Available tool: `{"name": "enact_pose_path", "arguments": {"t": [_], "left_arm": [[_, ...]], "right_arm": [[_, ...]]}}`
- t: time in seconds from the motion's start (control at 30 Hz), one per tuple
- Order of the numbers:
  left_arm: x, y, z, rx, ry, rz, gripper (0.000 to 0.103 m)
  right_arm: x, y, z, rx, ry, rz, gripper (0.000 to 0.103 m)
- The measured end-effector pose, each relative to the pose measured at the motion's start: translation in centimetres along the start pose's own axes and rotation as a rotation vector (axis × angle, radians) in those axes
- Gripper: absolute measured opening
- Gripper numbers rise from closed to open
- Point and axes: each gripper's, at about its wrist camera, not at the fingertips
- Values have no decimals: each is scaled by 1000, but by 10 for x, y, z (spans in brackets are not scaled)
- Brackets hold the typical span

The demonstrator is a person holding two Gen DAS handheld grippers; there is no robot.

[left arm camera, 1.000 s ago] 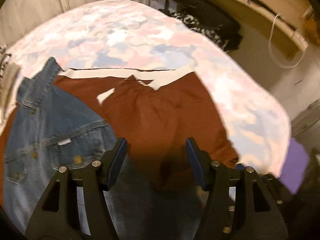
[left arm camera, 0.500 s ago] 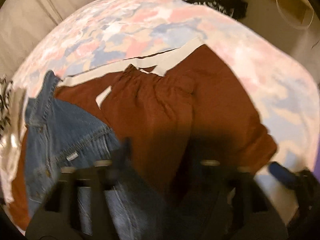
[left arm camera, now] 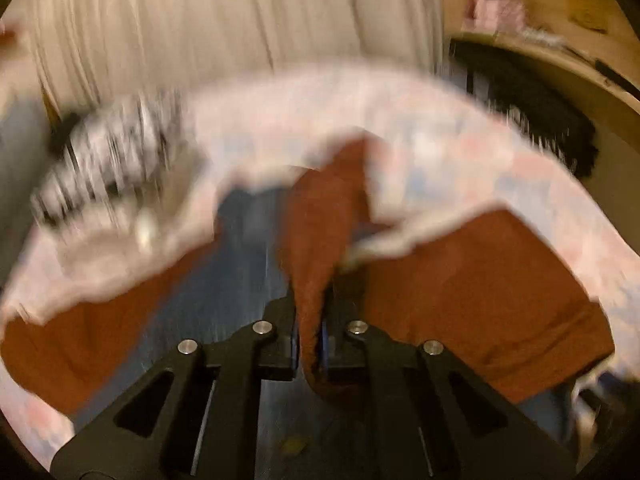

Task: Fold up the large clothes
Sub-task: 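Grasp the folded sleeve cuff with the left tool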

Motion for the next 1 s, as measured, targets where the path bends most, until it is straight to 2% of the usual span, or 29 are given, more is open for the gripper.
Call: {"name": "enact_pose_path", "arguments": {"t": [0.03,0.13,0.17,0.23,0.37,0.47,0.5,0.6,0.7,0.77,0.8,0.87,0.97,1.0], "left_arm": [[18,20,-15,-74,86,-76,12],[47,63,-46,-276,204,-232,29],[52,76,-52,-336,210,-275,32],[56,91,-56,-390,201,-324,33],[64,106,-53,-396,187,-368,43],[75,118,-51,-412,192,-427,48],[79,123,-50,-413,197,-442,48],[91,136,-50,-414,209,-431,48],[103,145,-48,-407,206,-428,46],[107,149,-43,-389,190,-417,27],[108,149,-39,-376,185,-412,24],[105,149,-31,-337,165,-395,15],[95,145,-16,-264,116,-348,9],[89,144,-9,-241,89,-324,8]], "right_arm": [[1,2,0,-5,7,1,66],[3,8,-1,-17,22,11,66],[3,10,-1,-20,28,18,66],[2,14,1,-21,42,44,66],[1,24,11,-16,85,123,66],[0,31,28,18,124,216,80],[1,33,36,43,140,247,84],[11,39,63,93,177,299,86],[40,52,99,86,189,280,86],[70,60,121,69,204,233,86],[86,61,130,71,225,216,84],[126,59,146,103,286,190,73],[167,55,153,141,369,194,41],[172,57,155,127,362,192,18]]}}
Point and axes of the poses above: each gripper's, at about its wrist camera, not at the fingertips, and x roughly the way its jaws point, y to its left, z to its top, and after that the axes turned 14 degrees about x, right-handed
